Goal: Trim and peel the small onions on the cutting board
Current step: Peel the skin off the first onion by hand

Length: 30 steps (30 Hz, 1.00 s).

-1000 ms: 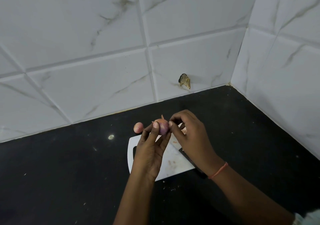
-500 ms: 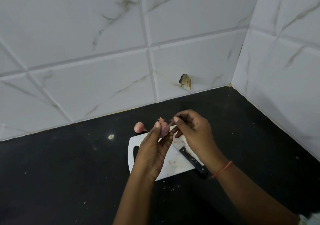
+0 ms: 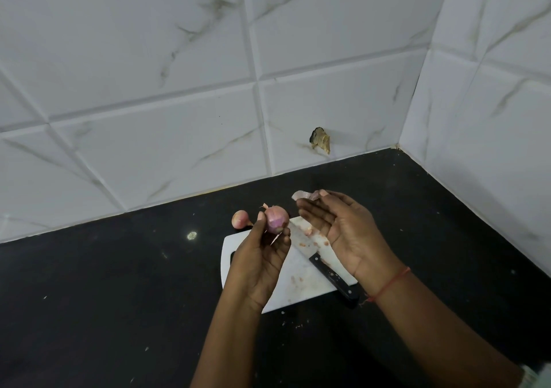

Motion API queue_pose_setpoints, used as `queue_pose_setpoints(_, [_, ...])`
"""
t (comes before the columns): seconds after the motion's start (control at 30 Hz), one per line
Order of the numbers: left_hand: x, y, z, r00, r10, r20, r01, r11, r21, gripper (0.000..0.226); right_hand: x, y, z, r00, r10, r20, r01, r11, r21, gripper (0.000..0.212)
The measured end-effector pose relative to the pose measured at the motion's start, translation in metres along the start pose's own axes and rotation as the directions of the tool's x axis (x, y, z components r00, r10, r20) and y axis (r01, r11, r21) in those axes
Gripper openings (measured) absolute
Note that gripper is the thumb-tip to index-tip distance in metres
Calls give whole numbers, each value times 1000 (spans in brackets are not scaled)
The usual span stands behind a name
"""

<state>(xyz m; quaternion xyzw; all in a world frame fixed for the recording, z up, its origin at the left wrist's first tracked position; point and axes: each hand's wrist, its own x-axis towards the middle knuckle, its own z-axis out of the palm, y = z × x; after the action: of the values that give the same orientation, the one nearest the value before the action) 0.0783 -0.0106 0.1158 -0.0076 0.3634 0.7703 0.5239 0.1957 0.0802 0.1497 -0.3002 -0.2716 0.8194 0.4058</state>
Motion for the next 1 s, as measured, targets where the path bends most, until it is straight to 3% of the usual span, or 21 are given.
queue_pose_setpoints(0.07, [-1,0,1,1000,0,-1,0,1000,1,61,2,2,-5,992,-114,-60,103,982,-157,15])
queue_pose_setpoints(0.13, [-2,0,3,1000,-3,6,3,1000,8,55,5,4,-12,971,-239,-32,209,901,-381,13])
queue_pose_setpoints(0.23, [-3,0,6,1000,-1,-1,1,1000,11,55,8,10,-17,938,-325,124,321,676,-663,11])
queue_pose_setpoints(0.3, [-2,0,7,1000,-9,-8,9,1000,16,64,6,14,-17,874,-439,210,432,502,-749,9])
queue_pose_setpoints(0.37, [-2,-1,7,1000,-13,-2,13,1000,26,66,2,16,-15,794,-505,340,563,397,-725,13])
queue_pose_setpoints(0.53, [-5,0,10,998,-4,56,1,999,49,50,1,16,-11,657,-360,662,749,216,-626,26])
queue_pose_setpoints(0.8, [-6,-1,10,1000,12,6,-13,993,114,50,3,21,-13,593,-443,673,784,127,-607,17])
queue_pose_setpoints(1.0, [-8,-3,10,999,-2,33,-3,989,148,49,2,16,-13,562,-389,730,782,-39,-622,10])
